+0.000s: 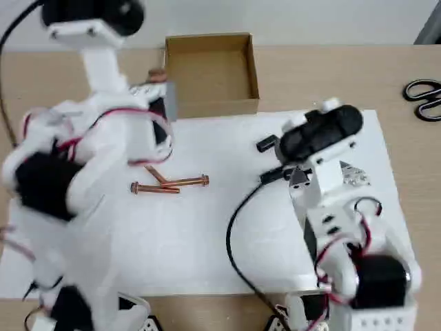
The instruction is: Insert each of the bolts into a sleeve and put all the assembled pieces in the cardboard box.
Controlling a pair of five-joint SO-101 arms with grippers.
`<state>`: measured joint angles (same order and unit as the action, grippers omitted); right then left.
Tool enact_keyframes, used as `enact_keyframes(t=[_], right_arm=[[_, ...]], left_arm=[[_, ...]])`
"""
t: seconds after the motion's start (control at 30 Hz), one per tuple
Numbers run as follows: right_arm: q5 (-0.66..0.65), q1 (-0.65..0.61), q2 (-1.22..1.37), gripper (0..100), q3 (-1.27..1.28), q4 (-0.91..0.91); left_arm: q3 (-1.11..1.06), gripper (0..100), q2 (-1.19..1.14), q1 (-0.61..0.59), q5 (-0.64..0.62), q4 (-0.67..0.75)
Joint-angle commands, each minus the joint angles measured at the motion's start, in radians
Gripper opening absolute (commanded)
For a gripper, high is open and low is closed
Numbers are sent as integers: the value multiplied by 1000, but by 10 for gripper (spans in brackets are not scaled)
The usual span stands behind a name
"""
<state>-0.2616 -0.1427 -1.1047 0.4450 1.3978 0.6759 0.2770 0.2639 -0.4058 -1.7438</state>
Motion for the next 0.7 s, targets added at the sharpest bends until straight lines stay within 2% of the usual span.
enact_keyframes(t=[0.0,0.13,0.23,0.5,0.67], right_arm=[[115,-76,-93,3,8,41],[261,-180,-199,3,101,53],[325,-243,-262,3,199,22],[434,-412,-437,3,486,-228],[442,-532,-539,3,601,-292]], left_arm=[[-122,6,178,6,-43,-2],[-315,6,336,3,-103,15],[-490,6,459,-2,-138,103],[-1084,6,844,3,-181,494],[-1432,6,1097,-2,-187,764]])
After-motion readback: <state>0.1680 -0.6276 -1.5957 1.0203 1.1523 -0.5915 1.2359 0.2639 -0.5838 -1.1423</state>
